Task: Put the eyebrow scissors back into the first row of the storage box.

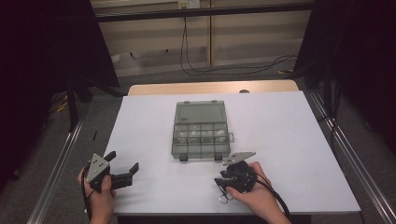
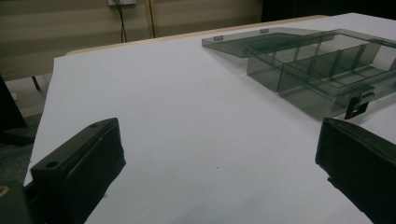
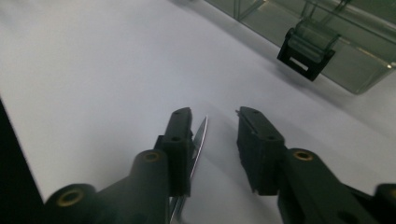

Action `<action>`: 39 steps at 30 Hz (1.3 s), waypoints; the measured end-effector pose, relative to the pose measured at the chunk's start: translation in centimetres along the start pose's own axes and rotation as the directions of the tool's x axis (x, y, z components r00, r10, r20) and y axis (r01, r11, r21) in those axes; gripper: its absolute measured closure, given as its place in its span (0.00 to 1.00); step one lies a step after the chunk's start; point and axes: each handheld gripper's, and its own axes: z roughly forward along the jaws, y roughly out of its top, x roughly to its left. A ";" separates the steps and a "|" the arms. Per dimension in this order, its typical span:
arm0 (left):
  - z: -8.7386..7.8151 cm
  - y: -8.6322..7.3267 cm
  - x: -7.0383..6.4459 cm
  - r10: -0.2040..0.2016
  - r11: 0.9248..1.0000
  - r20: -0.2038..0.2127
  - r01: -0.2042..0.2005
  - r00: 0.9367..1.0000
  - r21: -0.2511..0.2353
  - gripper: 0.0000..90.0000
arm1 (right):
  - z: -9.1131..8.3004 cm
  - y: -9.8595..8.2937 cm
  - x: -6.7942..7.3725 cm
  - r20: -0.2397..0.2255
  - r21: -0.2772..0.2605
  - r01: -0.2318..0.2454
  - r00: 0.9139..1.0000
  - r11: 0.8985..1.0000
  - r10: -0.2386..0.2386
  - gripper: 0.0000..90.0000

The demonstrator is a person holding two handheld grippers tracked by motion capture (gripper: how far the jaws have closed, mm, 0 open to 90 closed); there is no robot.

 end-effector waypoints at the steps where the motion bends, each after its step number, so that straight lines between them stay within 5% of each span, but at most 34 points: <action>1: 0.0 0.0 0.0 0.003 1.000 0.000 -0.003 1.000 0.004 0.01 | -0.1 -0.2 0.0 -0.009 -0.002 0.000 1.000 1.000 0.000 0.71; 8: -0.1 0.0 0.0 0.016 1.000 0.001 -0.016 1.000 0.011 0.01 | -0.4 -0.6 1.0 -0.001 0.034 -0.030 1.000 0.999 0.030 0.81; 18: 0.0 0.0 0.0 0.004 1.000 0.004 -0.004 1.000 0.000 0.01 | 0.1 -1.0 1.7 0.050 0.052 -0.006 0.999 0.999 0.004 0.92; 25: -0.1 0.0 0.0 0.013 1.000 -0.001 -0.013 1.000 0.008 0.01 | -0.2 -0.9 1.2 0.044 0.043 0.005 0.999 0.999 -0.007 1.00; 34: -0.1 0.1 0.0 0.017 1.000 0.001 -0.017 1.000 0.008 0.01 | -0.3 -0.9 1.4 0.027 0.030 0.006 1.000 1.000 -0.007 0.92; 39: -0.1 0.0 -0.1 0.016 1.000 0.002 -0.016 1.000 0.010 0.01 | 0.1 -1.1 1.5 0.057 0.055 0.027 0.998 0.998 -0.030 0.92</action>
